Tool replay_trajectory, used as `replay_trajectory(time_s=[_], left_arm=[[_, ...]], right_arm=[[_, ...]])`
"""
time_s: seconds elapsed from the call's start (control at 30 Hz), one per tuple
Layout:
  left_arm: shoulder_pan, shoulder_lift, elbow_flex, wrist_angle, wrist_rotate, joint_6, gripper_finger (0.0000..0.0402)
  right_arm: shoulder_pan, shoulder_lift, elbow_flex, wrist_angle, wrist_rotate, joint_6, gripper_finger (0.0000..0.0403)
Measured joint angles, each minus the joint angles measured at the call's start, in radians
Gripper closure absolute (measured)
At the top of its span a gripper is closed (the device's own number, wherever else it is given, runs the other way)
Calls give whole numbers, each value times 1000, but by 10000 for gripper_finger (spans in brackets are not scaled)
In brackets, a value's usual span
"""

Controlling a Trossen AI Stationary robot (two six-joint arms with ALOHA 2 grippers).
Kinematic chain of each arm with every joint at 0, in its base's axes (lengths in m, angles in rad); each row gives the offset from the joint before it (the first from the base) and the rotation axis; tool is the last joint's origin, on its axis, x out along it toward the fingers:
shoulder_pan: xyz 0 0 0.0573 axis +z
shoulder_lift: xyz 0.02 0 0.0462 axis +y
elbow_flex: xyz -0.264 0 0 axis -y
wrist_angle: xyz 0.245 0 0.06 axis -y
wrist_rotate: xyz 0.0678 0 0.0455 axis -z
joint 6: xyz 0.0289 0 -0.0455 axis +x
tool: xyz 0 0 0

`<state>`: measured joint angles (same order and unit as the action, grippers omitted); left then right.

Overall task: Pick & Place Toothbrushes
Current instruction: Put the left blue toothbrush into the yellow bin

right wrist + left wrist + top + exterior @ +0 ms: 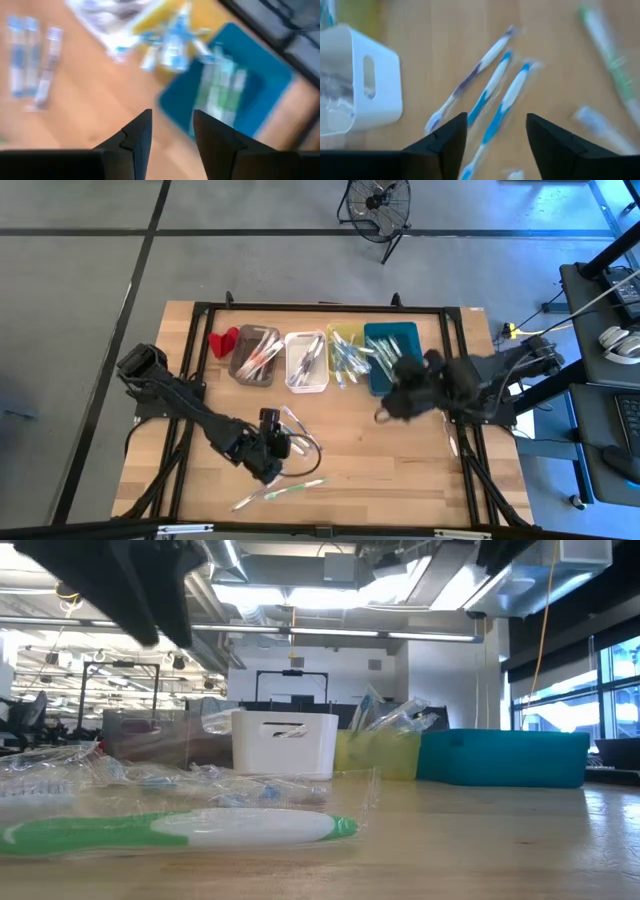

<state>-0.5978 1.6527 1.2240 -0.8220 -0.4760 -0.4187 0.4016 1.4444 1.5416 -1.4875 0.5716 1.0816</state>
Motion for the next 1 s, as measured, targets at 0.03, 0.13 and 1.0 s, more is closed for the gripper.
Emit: replay_trajectory(time_s=[0.03,0.13,1.0], left_arm=[[13,0,0,-21,13,16,195],[60,-1,-13,-49,90,75,167],[155,172,-40,-12,299,242,144]], right_arm=[[35,4,-14,40,12,26,259],[134,21,-53,200,15,10,263],[308,75,-278,863,43,-384,323]])
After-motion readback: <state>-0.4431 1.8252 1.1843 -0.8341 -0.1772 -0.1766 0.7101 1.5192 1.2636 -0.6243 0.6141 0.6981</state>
